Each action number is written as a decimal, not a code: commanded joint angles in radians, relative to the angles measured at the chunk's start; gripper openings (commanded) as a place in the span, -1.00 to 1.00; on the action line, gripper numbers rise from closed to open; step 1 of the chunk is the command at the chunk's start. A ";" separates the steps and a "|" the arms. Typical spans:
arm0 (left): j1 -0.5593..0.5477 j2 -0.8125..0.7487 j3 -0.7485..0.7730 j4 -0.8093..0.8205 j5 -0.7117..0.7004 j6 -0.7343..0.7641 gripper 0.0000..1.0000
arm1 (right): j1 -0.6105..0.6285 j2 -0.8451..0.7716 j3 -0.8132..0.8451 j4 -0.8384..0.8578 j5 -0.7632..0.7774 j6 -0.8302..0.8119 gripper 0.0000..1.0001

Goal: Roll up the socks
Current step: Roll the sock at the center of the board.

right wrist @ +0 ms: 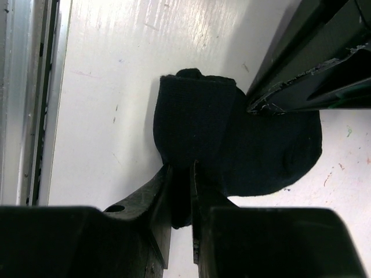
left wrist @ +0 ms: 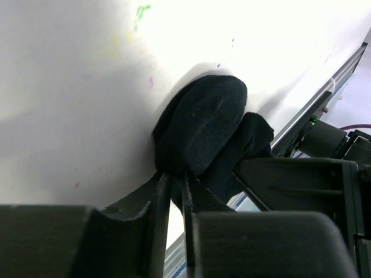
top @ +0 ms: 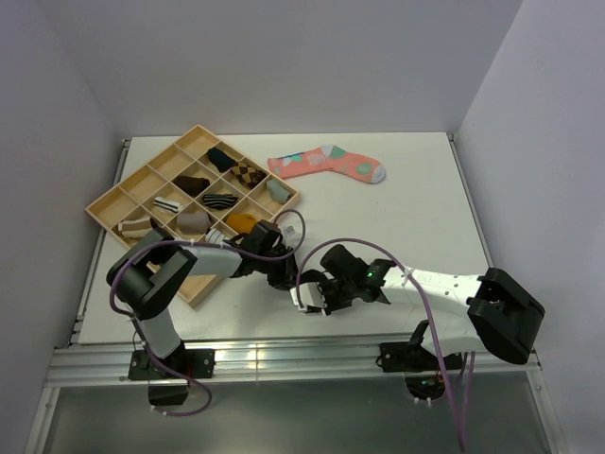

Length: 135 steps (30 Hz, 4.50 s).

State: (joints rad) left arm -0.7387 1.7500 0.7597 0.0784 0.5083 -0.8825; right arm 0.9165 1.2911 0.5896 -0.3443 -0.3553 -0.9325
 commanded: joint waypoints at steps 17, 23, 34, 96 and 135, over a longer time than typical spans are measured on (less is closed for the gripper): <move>0.004 -0.021 -0.131 0.322 -0.114 -0.012 -0.33 | -0.237 0.405 0.355 -0.559 -0.298 -0.081 -0.72; 0.004 -0.064 -0.224 0.498 -0.149 -0.039 -0.23 | -0.292 0.574 0.492 -0.677 -0.353 -0.074 -0.72; -0.066 -0.242 -0.410 0.672 -0.264 -0.016 -0.19 | -0.337 0.749 0.631 -0.785 -0.393 -0.051 -0.72; -0.303 -0.086 -0.235 0.587 -0.252 0.312 -0.14 | -0.370 0.886 0.716 -0.756 -0.320 0.138 -0.71; -0.306 0.052 -0.188 0.437 -0.327 0.123 -0.99 | -0.607 0.395 0.444 -0.449 -0.387 0.228 0.16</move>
State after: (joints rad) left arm -1.0618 1.7935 0.6594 0.6964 0.2523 -0.6392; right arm 0.4274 1.7287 0.9756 -0.9012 -0.6762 -0.7017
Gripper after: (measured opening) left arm 0.031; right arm 0.578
